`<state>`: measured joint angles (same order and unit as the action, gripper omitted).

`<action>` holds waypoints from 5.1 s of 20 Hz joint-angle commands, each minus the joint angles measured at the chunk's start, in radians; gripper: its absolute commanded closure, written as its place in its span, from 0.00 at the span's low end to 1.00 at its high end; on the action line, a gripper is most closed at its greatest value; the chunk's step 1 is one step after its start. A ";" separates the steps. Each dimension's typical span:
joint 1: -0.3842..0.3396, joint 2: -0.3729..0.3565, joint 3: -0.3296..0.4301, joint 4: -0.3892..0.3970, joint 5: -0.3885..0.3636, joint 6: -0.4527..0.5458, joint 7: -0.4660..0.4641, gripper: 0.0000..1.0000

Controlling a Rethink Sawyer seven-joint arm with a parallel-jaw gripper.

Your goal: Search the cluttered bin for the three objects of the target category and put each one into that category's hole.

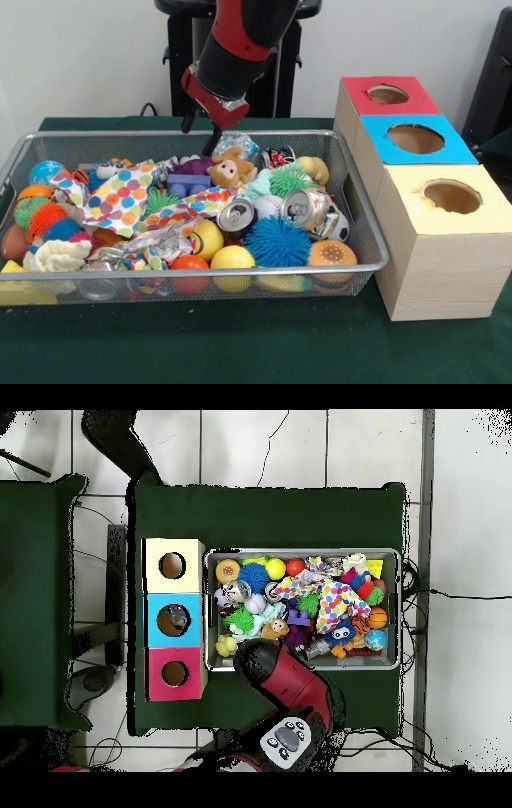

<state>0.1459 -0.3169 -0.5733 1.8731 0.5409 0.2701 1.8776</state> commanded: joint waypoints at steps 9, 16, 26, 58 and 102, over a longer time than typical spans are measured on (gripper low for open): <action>0.001 0.050 0.127 -0.055 0.112 -0.003 0.295 0.00; 0.012 0.069 0.104 -0.079 0.099 0.018 0.262 0.00; -0.047 0.071 0.170 -0.074 0.101 0.009 0.231 0.00; 0.045 0.076 0.141 -0.037 0.163 -0.002 0.288 0.00; 0.195 0.141 0.019 -0.084 0.203 0.048 0.322 1.00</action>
<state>0.3278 -0.2248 -0.6235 1.8715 0.6927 0.2701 1.8842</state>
